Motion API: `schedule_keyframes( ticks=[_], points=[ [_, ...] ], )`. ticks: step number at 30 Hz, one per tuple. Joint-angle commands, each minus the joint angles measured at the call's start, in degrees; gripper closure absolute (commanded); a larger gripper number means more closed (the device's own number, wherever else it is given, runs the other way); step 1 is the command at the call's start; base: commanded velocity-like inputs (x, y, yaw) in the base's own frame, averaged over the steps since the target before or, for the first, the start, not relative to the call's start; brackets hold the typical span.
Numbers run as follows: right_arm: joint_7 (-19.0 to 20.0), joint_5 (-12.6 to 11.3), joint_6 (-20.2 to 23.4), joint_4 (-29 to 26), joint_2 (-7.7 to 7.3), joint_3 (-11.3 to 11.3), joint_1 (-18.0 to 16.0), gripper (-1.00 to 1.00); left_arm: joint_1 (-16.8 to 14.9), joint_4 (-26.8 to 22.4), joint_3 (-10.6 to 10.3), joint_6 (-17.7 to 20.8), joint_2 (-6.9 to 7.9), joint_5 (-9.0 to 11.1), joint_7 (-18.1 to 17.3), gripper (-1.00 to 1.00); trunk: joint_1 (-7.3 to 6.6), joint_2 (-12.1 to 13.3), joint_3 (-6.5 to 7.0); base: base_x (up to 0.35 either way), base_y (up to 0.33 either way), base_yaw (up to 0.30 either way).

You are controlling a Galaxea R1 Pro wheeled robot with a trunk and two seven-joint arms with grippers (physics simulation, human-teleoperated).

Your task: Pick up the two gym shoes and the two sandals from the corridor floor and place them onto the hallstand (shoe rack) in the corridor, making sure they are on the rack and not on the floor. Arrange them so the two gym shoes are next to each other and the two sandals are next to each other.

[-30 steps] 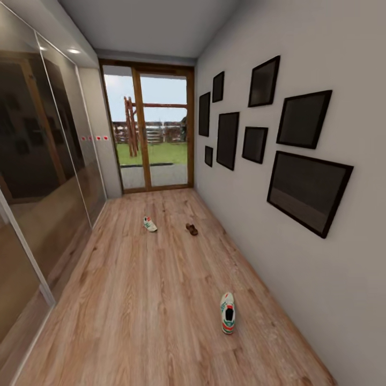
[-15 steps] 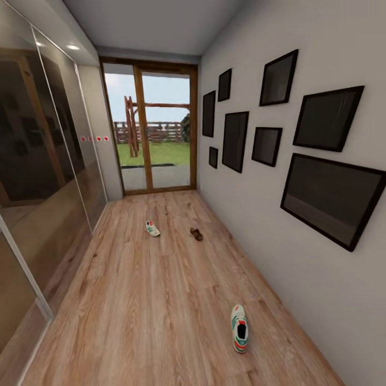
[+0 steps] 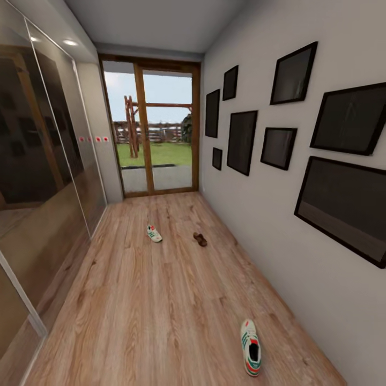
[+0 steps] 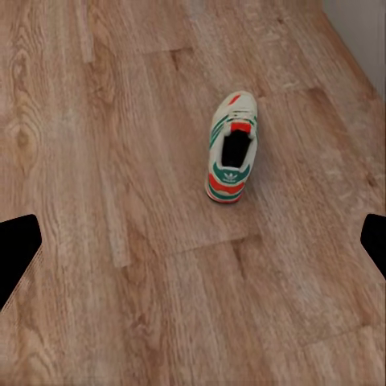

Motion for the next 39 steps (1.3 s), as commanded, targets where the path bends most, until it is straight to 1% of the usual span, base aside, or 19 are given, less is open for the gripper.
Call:
schedule_keyframes(
  ticks=[1,5,9,14,15,16,18,19,21,22,24,25,27,30,36,39],
  points=[
    [0.01,0.06,-0.17,0.03,0.0,-0.04,-0.03,-1.0,-0.04,0.05,0.05,-0.18,-0.01,0.16,-0.02,-1.0,0.03,-0.03,-0.06,0.299,0.102,0.0],
    [-0.05,0.03,-0.17,0.0,0.0,-0.07,-0.03,-1.0,-0.04,0.05,0.05,-0.18,-0.01,0.14,-0.02,-1.0,0.03,-0.03,-0.06,0.299,0.085,0.0],
    [-0.2,-0.08,-0.12,-1.16,-0.21,-0.11,-0.12,-1.0,-0.04,0.05,0.04,-0.18,-0.06,-0.04,-0.02,-1.0,0.03,-0.03,-0.06,0.299,0.051,0.0],
    [-0.24,-0.1,1.04,-5.4,-0.51,-0.12,-0.89,-1.0,-0.04,0.0,-0.29,-0.18,-0.09,-0.26,-0.08,-1.0,0.03,-0.03,-0.06,0.299,0.015,0.0],
    [-0.25,-0.11,2.01,-6.77,-0.55,-0.13,-1.54,-1.0,-0.04,-0.13,-0.32,-0.18,-0.09,-0.29,-0.12,-1.0,0.03,-0.03,-0.06,0.299,0.005,0.0],
    [-0.25,-0.14,4.51,-8.31,-0.58,-0.13,-3.03,-1.0,-0.1,-0.49,-0.31,-0.18,-0.01,-0.31,-0.16,-1.0,0.03,-0.03,-0.06,0.299,0.003,0.0],
    [-0.25,-0.16,6.61,-8.97,-0.59,-0.13,-4.37,-1.0,-0.38,-0.64,-0.28,-0.14,0.02,-0.32,-0.17,-1.0,0.03,-0.03,-0.06,0.294,0.002,0.0],
    [-0.25,-0.18,11.0,-9.63,-0.63,-0.12,-7.87,-1.0,-1.57,-0.87,-0.14,0.19,0.0,-0.29,-0.23,-1.0,0.03,-0.03,-0.06,0.158,0.001,0.0],
    [-0.25,-0.19,12.68,-9.75,-0.66,-0.11,-9.67,-1.0,-2.65,-0.98,-0.1,0.47,-0.05,-0.3,-0.27,-1.0,0.03,-0.03,-0.06,0.114,0.001,0.0],
    [-0.25,-0.19,14.35,-9.82,-0.68,-0.12,-12.29,-1.0,-6.18,-0.92,-0.12,1.15,-0.12,-0.27,-0.25,-1.0,0.03,-0.03,-0.06,0.052,0.0,0.0],
    [-0.25,-0.2,15.38,-9.81,-0.72,-0.12,-14.39,-1.0,-11.84,-0.66,-0.2,2.97,-0.23,-0.26,0.0,-1.0,0.03,-0.03,-0.06,0.027,0.0,0.0],
    [-0.22,-0.21,15.64,-9.76,-0.71,-0.13,-14.92,-1.0,-14.06,-0.7,-0.27,4.15,-0.25,-0.33,0.09,-1.0,0.03,-0.03,-0.06,0.014,0.0,0.0],
    [-0.13,-0.25,15.86,-9.66,-0.71,-0.13,-15.37,-1.0,-16.4,-1.01,-0.37,5.36,-0.38,-0.47,0.17,-1.0,0.03,-0.03,-0.06,0.009,0.0,0.0],
    [0.06,-0.24,15.97,-9.64,-0.65,-0.08,-15.66,-1.0,-18.06,-1.74,-0.38,6.12,-0.45,-0.8,0.22,-1.0,0.03,-0.03,-0.06,0.004,0.0,0.0],
    [0.3,-0.33,16.08,-9.63,-0.62,-0.05,-15.87,-1.0,-19.37,-4.55,-0.33,7.24,-0.43,-1.09,-0.04,-1.0,0.03,-0.03,-0.06,0.001,0.0,0.0],
    [0.28,-0.36,16.07,-9.79,-0.62,-0.07,-15.9,-1.0,-19.53,-5.05,-0.31,7.43,-0.36,-1.12,-0.27,-1.0,0.69,-1.23,-0.6,0.0,0.0,0.0]
  ],
)
